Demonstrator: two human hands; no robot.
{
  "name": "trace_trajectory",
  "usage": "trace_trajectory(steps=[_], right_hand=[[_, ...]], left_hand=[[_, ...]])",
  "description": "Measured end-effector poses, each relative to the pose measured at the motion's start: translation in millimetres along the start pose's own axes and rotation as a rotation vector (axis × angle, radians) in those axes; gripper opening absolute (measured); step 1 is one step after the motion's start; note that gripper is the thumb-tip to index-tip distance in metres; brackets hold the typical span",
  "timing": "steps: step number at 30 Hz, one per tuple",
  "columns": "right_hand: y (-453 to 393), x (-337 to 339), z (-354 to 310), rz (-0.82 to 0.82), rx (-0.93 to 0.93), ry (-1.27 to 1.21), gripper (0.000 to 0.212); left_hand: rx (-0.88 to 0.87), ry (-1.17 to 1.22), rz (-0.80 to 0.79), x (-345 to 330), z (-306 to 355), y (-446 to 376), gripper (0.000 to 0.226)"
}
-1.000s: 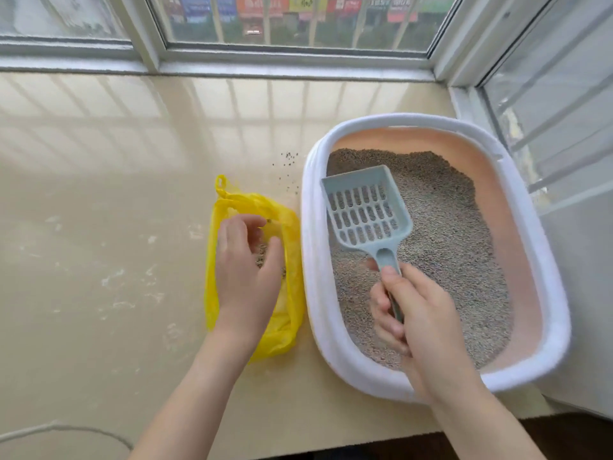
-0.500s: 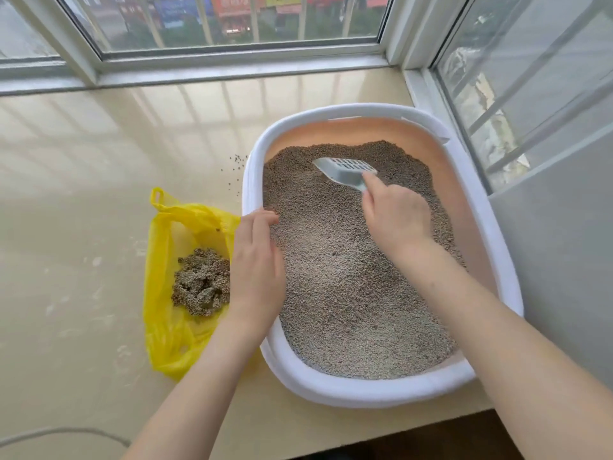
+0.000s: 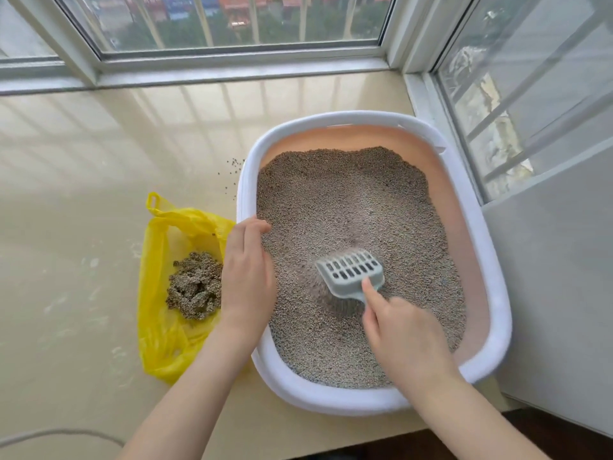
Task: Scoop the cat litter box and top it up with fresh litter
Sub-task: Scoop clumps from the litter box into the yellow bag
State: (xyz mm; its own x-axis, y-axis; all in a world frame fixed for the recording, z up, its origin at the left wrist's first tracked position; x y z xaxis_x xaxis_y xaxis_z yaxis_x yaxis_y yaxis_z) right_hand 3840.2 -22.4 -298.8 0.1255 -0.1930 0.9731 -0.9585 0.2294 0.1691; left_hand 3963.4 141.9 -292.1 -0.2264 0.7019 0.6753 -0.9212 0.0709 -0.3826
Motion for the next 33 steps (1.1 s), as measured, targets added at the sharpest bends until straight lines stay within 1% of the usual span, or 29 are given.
trace_trajectory(steps=[2, 4, 6, 8, 9, 10, 13, 15, 19, 22, 26, 27, 29, 30, 31, 33], right_hand=[[14, 7, 9, -0.049, -0.046, 0.029, 0.049], [15, 22, 16, -0.050, -0.086, 0.019, 0.044], [0, 44, 16, 0.056, -0.100, -0.067, 0.040], [-31, 63, 6, 0.236, -0.079, -0.187, 0.036], [-49, 63, -1, 0.291, -0.061, -0.226, 0.036], [-67, 57, -10, 0.307, -0.041, -0.243, 0.036], [-103, 26, -35, 0.269, 0.062, -0.202, 0.039], [-100, 6, -44, 0.209, 0.130, -0.174, 0.039], [-42, -14, -43, 0.128, 0.335, -0.173, 0.036], [-2, -10, -10, 0.094, 0.410, -0.136, 0.036], [30, 15, 35, 0.079, 0.450, -0.072, 0.039], [33, 24, 41, 0.089, 0.464, -0.048, 0.036], [28, 44, 48, 0.119, 0.462, -0.002, 0.024], [19, 54, 52, 0.136, 0.429, 0.007, 0.023], [6, 61, 56, 0.147, 0.372, 0.007, 0.027], [-31, 75, 58, 0.207, 0.230, 0.004, 0.029]], left_hand=[[-0.003, 0.005, 0.006, 1, 0, 0, 0.034], [-0.004, 0.011, 0.008, 1, 0, 1, 0.035], [-0.001, 0.013, 0.009, 2, 0, 1, 0.035], [0.011, 0.017, 0.002, 2, 0, 1, 0.036], [0.018, 0.018, 0.000, 2, -1, 1, 0.037], [0.024, 0.018, -0.002, 2, -1, 1, 0.037], [0.019, 0.024, -0.005, 3, 0, 2, 0.037], [0.009, 0.030, -0.004, 4, 3, 2, 0.035], [0.020, 0.013, -0.005, 5, 3, 2, 0.033], [0.015, 0.009, -0.015, 3, 4, 3, 0.035], [0.006, -0.007, -0.011, 3, 4, 3, 0.034], [0.013, -0.012, -0.009, 3, 4, 3, 0.034], [0.022, -0.020, -0.007, 2, 3, 2, 0.034], [0.021, -0.020, -0.004, 2, 3, 2, 0.034], [0.019, -0.018, 0.000, 2, 3, 2, 0.034], [0.008, -0.012, 0.002, 2, 3, 2, 0.034]])
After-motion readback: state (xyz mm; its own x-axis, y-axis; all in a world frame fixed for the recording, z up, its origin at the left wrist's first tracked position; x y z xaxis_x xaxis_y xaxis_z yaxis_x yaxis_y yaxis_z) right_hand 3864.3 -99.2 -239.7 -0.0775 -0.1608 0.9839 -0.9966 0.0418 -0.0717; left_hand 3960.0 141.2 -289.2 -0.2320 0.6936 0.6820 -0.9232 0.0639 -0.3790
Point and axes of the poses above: each hand's wrist, its own y-axis away from the middle knuckle, its own x-axis out of the back of the hand, z = x × y, the point moved 10 cm from there along -y, towards the middle knuckle, and after that the axes turned 13 degrees about z, right-handed, at the moved point
